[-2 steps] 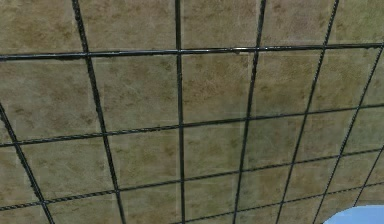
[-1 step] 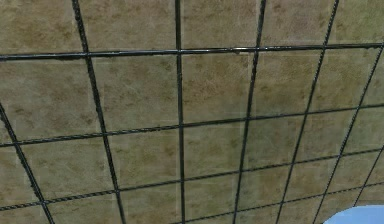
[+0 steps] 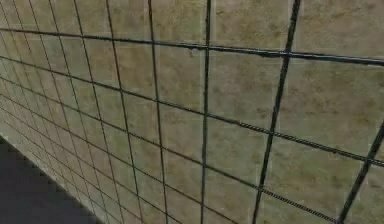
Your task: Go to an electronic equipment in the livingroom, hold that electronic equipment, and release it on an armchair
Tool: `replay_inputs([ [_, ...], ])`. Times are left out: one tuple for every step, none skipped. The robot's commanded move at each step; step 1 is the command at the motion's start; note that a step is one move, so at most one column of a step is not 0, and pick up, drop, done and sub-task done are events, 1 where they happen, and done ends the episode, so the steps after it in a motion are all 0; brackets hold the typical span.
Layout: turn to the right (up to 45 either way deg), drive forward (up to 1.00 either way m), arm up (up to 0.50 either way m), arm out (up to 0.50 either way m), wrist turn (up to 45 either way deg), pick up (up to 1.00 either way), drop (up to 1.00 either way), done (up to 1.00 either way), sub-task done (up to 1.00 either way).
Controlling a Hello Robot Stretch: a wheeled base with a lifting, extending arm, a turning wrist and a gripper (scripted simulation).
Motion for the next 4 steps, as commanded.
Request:
replay_inputs([
  [-45.0, 0.00, 0.00, 0.00, 0.0, 0.00, 0.00, 0.00, 0.00],
  [-30.0, 0.00, 0.00, 0.00, 0.0, 0.00, 0.00, 0.00, 0.00],
  [0.0, 0.15, 0.00, 0.00, 0.0, 0.00, 0.00, 0.00, 0.00],
  [-30.0, 0.00, 0.00, 0.00, 0.0, 0.00, 0.00, 0.00, 0.00],
])
